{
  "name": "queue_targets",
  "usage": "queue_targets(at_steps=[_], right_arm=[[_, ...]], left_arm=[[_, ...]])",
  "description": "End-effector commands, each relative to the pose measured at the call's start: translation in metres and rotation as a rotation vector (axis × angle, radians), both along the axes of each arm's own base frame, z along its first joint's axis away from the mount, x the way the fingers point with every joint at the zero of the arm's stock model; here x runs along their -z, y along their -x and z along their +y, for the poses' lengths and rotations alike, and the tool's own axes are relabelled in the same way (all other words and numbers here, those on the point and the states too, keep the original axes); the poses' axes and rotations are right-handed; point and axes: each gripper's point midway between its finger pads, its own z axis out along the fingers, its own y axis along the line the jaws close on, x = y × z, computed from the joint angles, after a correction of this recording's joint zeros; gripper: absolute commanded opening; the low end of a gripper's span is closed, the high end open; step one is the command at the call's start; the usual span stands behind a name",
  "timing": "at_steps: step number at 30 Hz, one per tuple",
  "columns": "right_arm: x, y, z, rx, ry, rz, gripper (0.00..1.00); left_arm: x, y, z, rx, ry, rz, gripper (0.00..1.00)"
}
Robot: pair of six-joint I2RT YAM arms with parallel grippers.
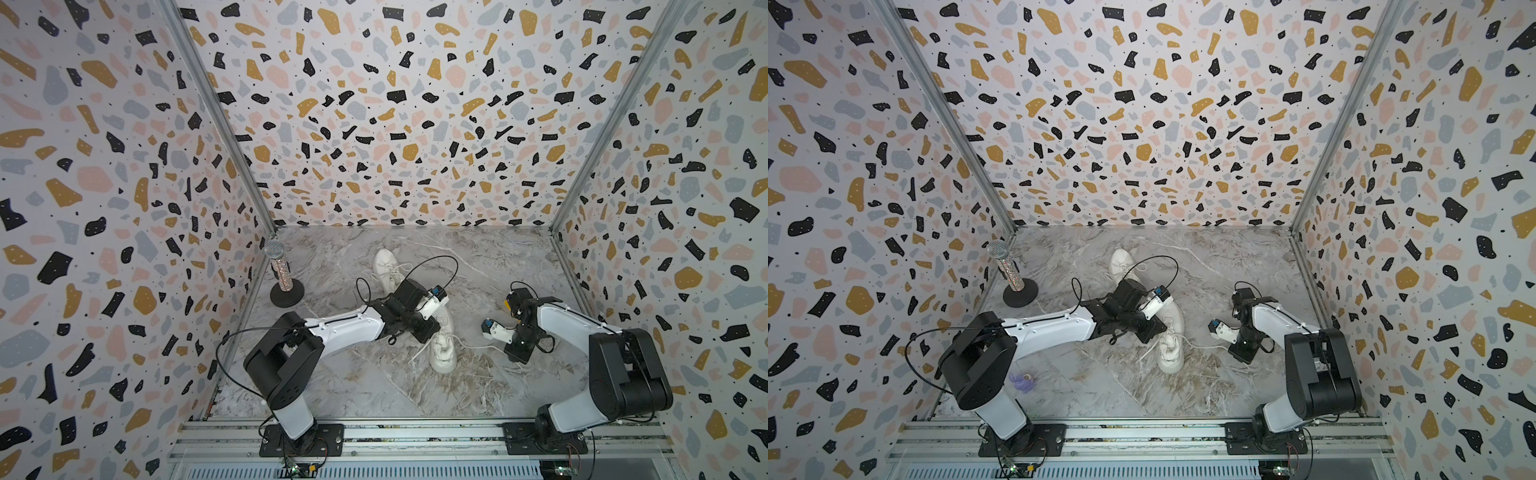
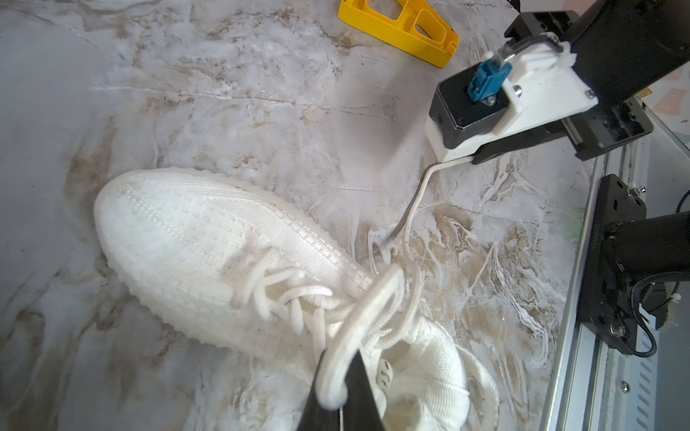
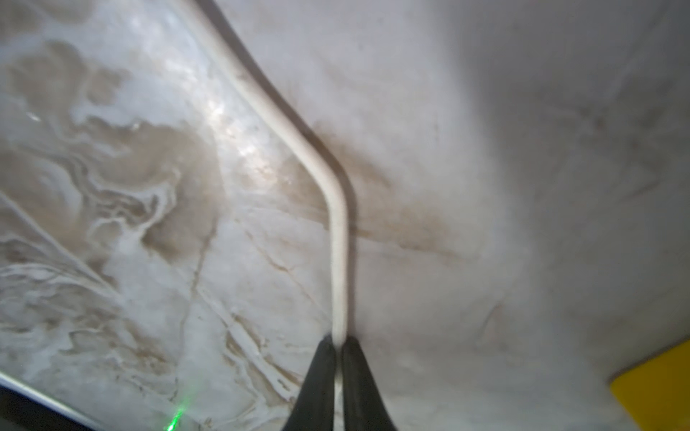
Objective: Tie the shoes
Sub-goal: Wrap the shoelace around the shoelace.
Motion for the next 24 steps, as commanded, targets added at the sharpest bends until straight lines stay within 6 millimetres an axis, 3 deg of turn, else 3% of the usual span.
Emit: queue_targets(at_steps=[1,3,8,16,20,24], right_arm=[[0.007,-0.002,-0.002,0.001,0.009,-0.019,0.0],[-0.007,-0.014,0.006,0.02,-0.033,-0.068,0.0],[-0.063,-0.045,0.039,0.074,-0.229,-0.2,0.0],[-0.146,-0.083,0.101,0.145,-0.634,-0.296,0.0],[-0.169,-0.097,0.127,0.16,-0.834,-0.309,0.0],[-0.173,-0.11,0.148,0.192,-0.988,-0.252,0.0]], left_arm=[[-0.011,-0.003,-0.009,0.021,0.037,-0.013,0.0],[-0.011,-0.001,-0.01,0.029,0.043,-0.011,0.0],[-0.011,-0.001,-0.009,0.035,0.064,-0.014,0.0],[-0.014,0.0,-0.01,0.054,0.099,-0.051,0.0],[-0.017,0.001,-0.009,0.06,0.115,-0.073,0.0],[-0.02,0.002,-0.009,0.068,0.127,-0.093,0.0]])
